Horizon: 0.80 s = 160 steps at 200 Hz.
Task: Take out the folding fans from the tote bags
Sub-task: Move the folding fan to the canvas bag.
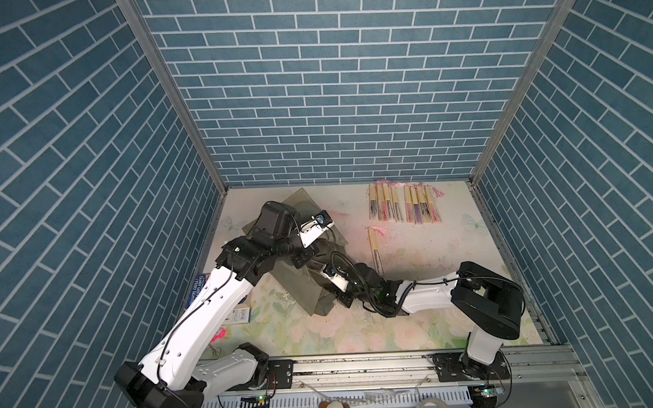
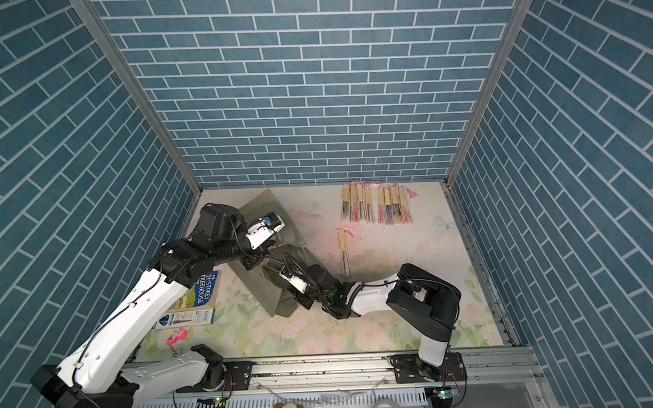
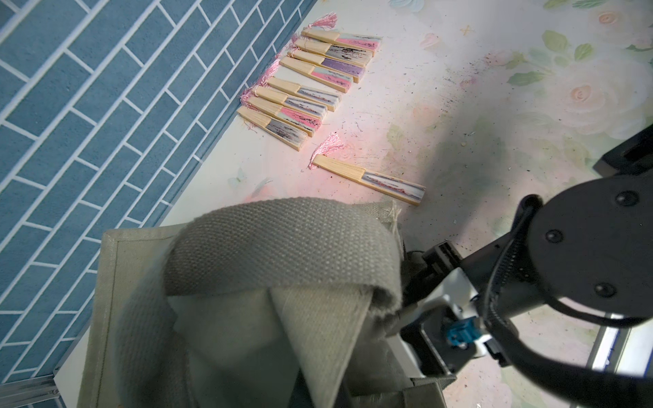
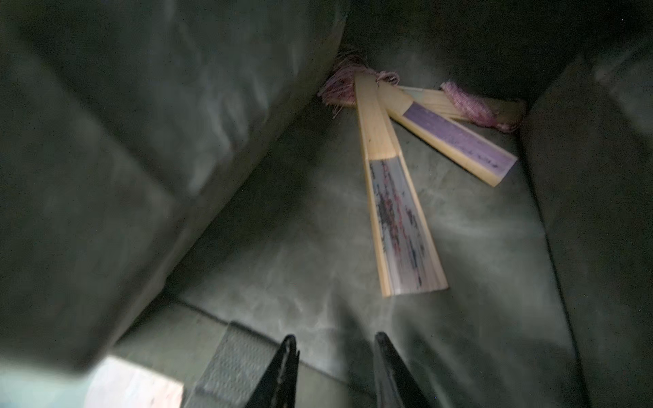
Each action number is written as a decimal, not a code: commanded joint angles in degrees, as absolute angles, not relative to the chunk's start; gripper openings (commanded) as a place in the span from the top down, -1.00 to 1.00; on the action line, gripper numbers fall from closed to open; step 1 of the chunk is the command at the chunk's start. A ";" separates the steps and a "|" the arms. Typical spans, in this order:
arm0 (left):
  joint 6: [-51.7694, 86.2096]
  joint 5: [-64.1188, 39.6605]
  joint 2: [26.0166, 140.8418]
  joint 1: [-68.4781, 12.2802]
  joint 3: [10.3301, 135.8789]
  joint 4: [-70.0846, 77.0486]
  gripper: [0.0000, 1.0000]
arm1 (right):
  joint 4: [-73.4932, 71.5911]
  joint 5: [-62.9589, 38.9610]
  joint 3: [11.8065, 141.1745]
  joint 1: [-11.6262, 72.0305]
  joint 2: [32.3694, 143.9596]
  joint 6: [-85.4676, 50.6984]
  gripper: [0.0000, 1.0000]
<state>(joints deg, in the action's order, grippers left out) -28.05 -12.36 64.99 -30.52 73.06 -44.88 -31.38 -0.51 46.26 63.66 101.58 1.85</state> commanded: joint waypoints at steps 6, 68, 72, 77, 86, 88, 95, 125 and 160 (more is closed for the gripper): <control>-28.56 -14.68 64.40 -30.67 75.13 -44.58 1.00 | -30.93 1.06 51.81 62.66 105.04 6.24 0.13; -28.98 -15.12 65.03 -30.70 75.34 -44.96 1.00 | -26.48 -0.15 61.51 59.14 113.73 7.38 -0.44; -28.94 -15.12 65.04 -30.70 75.32 -44.92 1.00 | -25.76 -0.33 62.35 58.86 114.34 7.36 -0.45; -28.99 -15.10 65.05 -30.73 75.32 -44.92 1.00 | -25.00 -0.49 63.20 58.55 115.01 7.43 -0.46; -28.92 -15.12 65.21 -30.69 75.33 -45.02 1.00 | -24.06 -0.21 64.59 58.17 116.01 7.47 -0.51; -28.98 -15.12 65.17 -30.68 75.37 -45.03 1.00 | -23.84 -0.14 64.90 58.14 116.19 7.40 -0.52; -29.00 -15.03 65.20 -30.71 75.30 -45.00 1.00 | -22.76 -0.05 65.92 57.76 116.81 7.25 -0.55; -28.95 -14.96 65.29 -30.76 75.21 -44.96 1.00 | -16.41 -2.41 70.43 56.43 120.23 5.82 -0.61; -28.95 -15.07 65.73 -30.76 75.12 -44.86 1.00 | -9.90 -4.62 75.85 55.39 123.67 3.83 -0.61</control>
